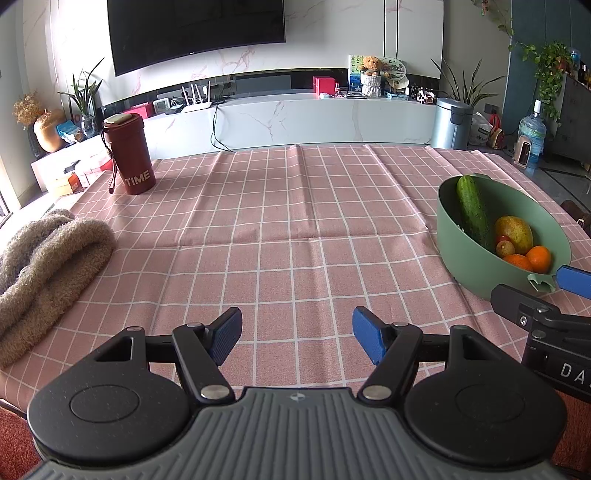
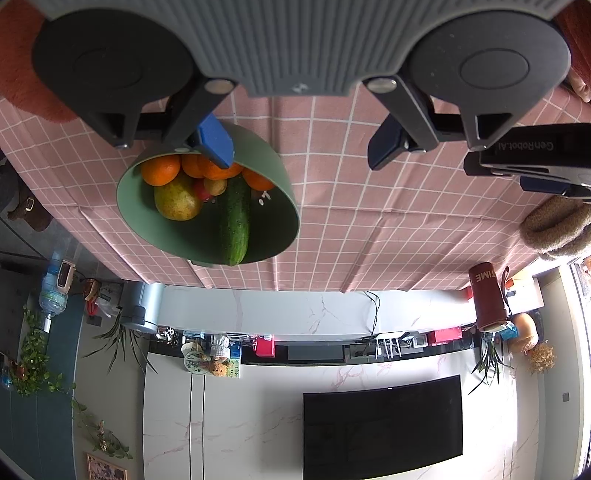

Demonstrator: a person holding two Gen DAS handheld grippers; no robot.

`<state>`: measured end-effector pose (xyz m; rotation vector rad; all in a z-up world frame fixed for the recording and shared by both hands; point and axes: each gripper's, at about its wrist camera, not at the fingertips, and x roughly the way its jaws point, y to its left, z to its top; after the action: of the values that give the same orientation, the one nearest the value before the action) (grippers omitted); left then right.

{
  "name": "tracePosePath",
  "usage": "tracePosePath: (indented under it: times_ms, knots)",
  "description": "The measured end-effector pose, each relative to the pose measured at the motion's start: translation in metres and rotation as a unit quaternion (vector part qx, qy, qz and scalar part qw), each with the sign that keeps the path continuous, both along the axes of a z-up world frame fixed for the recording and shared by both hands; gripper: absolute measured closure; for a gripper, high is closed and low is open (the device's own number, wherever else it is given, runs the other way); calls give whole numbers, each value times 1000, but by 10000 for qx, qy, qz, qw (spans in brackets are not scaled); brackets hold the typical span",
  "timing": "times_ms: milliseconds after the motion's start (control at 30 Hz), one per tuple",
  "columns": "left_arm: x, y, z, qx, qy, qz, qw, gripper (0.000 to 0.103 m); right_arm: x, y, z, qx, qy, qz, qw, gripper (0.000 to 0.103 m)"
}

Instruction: Organize fruits

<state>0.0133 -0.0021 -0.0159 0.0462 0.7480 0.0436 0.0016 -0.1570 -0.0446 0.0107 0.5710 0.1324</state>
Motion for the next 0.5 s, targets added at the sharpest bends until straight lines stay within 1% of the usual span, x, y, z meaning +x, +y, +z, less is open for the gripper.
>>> tracePosePath:
  times_ms: [267, 400, 500]
  knots:
    - [-1, -3, 1, 51, -7, -32, 10000, 23, 0, 0, 0, 1, 2, -1, 10000, 26]
    - [0, -5, 2, 10, 5, -71, 10000, 23, 0, 0, 0, -2, 2, -1, 10000, 26]
    - [1, -5, 1, -30, 92, -103, 9999, 23, 1, 0, 0, -16, 11, 1, 10000, 26]
